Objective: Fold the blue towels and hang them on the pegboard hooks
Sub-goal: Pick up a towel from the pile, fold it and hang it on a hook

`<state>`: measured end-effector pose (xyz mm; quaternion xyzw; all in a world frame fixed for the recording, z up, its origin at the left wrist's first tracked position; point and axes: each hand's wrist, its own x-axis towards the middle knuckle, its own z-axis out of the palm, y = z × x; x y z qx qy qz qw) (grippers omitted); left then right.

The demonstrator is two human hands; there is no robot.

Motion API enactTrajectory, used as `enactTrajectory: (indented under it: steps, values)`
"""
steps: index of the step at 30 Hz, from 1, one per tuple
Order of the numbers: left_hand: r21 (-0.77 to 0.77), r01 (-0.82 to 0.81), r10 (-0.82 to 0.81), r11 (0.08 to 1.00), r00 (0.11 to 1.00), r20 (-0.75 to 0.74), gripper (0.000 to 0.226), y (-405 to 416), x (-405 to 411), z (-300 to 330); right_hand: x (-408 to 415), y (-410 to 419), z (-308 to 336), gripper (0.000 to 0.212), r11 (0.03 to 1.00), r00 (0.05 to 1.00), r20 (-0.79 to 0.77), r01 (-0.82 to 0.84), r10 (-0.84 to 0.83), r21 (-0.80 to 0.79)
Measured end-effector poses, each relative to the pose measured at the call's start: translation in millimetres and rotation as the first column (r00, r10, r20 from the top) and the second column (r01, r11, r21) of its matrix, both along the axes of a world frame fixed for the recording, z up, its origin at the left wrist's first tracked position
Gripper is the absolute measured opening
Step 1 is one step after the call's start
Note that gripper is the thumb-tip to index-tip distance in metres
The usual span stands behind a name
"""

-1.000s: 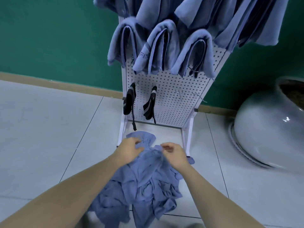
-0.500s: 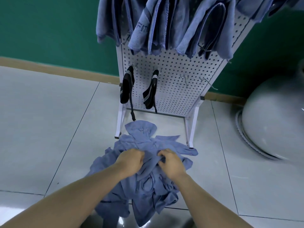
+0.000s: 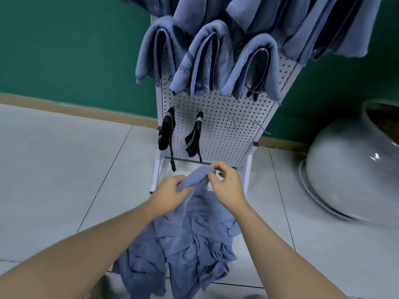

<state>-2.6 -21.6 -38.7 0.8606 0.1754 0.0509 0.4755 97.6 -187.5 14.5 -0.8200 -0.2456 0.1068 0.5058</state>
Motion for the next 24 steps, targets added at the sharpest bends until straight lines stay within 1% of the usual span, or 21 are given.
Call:
enactTrajectory:
  steps: [3, 6, 7, 10, 12, 13, 16, 17, 19, 20, 22, 24]
  values:
    - [-0.015, -0.007, 0.008, 1.000, 0.996, 0.092, 0.014, 10, 10, 61, 9, 2, 50, 0.018, 0.992, 0.998, -0.032, 0.058, -0.055, 0.115]
    - [0.072, 0.073, -0.080, 0.995, 0.992, 0.097, 0.013, 22, 16, 118, 16, 1, 100, 0.013, 0.983, 0.996, 0.002, 0.088, -0.090, 0.161]
    - [0.097, 0.093, -0.102, 0.991, 0.991, 0.086, 0.010, 26, 17, 135, 18, 0, 117, 0.010, 0.983, 0.995, 0.029, 0.091, -0.097, 0.159]
    - [0.188, 0.095, -0.112, 0.977, 0.990, 0.082, 0.015, 35, 16, 183, 21, -4, 165, 0.007, 0.989, 0.989, 0.113, 0.081, -0.096, 0.126]
    - [0.268, 0.077, -0.099, 0.960, 0.992, 0.072, 0.011, 39, 10, 214, 20, -11, 194, 0.009, 0.994, 0.989, 0.144, 0.031, -0.046, 0.104]
    - [0.296, 0.072, -0.096, 0.952, 0.993, 0.067, 0.012, 41, 6, 229, 19, -15, 205, 0.010, 0.997, 0.986, 0.167, 0.004, -0.017, 0.079]
    - [0.305, 0.079, -0.102, 0.949, 0.993, 0.060, 0.026, 49, -10, 263, 17, -32, 230, 0.012, 0.996, 0.966, 0.243, -0.086, 0.090, -0.026]
    - [0.293, 0.083, -0.102, 0.953, 0.994, 0.050, 0.024, 52, -15, 271, 15, -36, 235, 0.013, 0.991, 0.960, 0.248, -0.117, 0.129, -0.062]
    - [0.225, 0.092, -0.103, 0.970, 0.994, 0.039, 0.010, 54, -25, 281, 11, -42, 242, 0.018, 0.979, 0.953, 0.236, -0.168, 0.192, -0.117]
    - [0.149, 0.109, -0.116, 0.983, 0.993, 0.037, 0.005, 52, -30, 285, 7, -44, 243, 0.021, 0.975, 0.951, 0.228, -0.183, 0.208, -0.127]
    - [-0.032, 0.152, -0.151, 0.988, 0.987, 0.049, 0.010, 45, -41, 288, -2, -47, 243, 0.024, 0.972, 0.954, 0.205, -0.198, 0.220, -0.123]
    - [-0.155, 0.173, -0.157, 0.973, 0.981, 0.110, 0.011, 39, -50, 288, -9, -49, 241, 0.029, 0.961, 0.955, 0.161, -0.221, 0.248, -0.165]
